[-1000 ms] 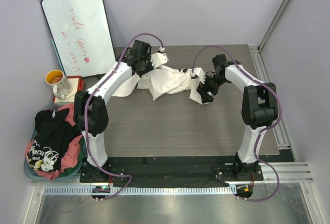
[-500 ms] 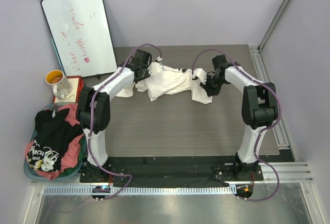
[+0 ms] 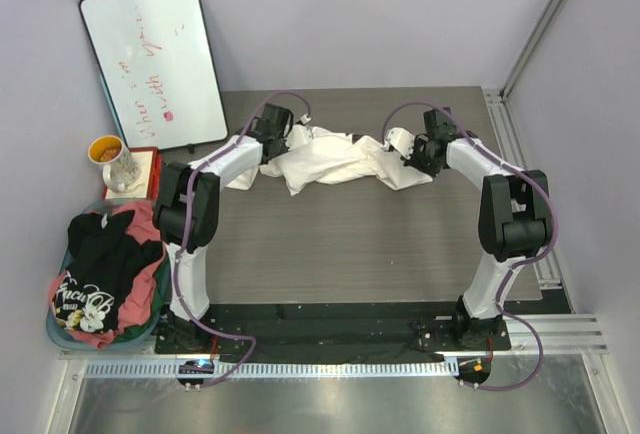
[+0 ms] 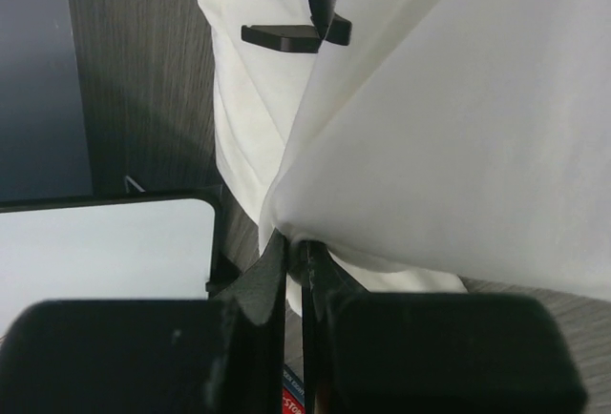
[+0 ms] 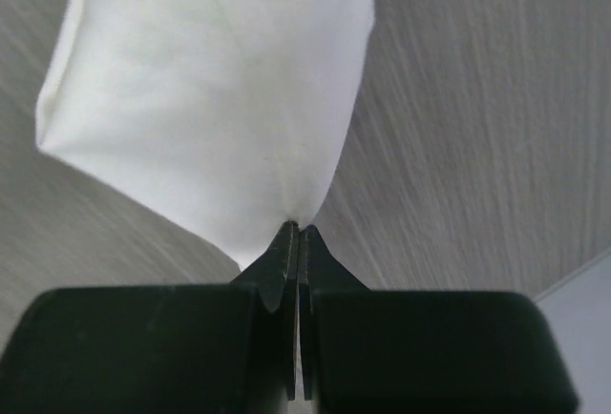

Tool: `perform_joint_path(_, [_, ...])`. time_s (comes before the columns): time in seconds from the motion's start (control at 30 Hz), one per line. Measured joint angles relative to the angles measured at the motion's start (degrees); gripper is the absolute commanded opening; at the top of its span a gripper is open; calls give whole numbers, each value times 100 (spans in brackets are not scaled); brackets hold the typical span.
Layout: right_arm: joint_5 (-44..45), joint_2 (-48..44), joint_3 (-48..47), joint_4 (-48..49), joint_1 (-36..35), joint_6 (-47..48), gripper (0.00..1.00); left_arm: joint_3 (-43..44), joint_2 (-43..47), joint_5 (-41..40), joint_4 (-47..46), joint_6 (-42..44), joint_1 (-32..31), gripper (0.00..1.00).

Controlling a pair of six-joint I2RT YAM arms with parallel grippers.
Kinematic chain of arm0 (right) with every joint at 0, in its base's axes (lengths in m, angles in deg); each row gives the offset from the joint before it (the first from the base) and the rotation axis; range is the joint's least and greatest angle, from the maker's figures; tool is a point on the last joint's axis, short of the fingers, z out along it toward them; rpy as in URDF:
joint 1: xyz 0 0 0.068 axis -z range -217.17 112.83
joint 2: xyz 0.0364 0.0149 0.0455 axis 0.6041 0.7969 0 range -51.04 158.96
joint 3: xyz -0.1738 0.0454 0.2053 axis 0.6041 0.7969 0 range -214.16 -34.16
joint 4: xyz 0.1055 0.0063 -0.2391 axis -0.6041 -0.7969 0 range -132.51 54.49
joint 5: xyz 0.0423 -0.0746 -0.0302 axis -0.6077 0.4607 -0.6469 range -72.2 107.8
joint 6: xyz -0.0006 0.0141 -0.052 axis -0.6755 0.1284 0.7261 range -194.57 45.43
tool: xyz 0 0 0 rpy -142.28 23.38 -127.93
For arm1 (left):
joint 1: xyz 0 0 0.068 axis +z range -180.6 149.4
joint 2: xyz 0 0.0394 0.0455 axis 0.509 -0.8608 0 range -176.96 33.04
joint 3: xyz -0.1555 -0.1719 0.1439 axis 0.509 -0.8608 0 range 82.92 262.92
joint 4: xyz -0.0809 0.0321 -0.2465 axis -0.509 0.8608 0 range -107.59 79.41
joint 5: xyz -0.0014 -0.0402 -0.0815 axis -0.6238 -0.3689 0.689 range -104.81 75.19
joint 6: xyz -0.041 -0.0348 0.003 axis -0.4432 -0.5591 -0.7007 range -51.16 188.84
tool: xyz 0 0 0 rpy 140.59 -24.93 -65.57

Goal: Fold and stack the t-shirts
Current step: Flatten out the tshirt

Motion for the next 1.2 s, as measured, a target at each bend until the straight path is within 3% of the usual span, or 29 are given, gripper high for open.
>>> perform_joint_path(0.27, [1021,-199,898,2363,7,92,1,-140,-240,-535,-968,-127,-4,1])
perform_joint_path(0.6, [1904,-199,1102,4854,11,271,1,-619,-98,-678,-2496,-245,-96,0])
perform_joint_path(0.77, [2098,-199,1078,5521,101,442,1,-647,286,-667,-2638,-109,-157,0])
perform_joint_path(1.2, [1856,-518,85,5792,369,505,1,-44,1952,-44,-2833,308,-155,0])
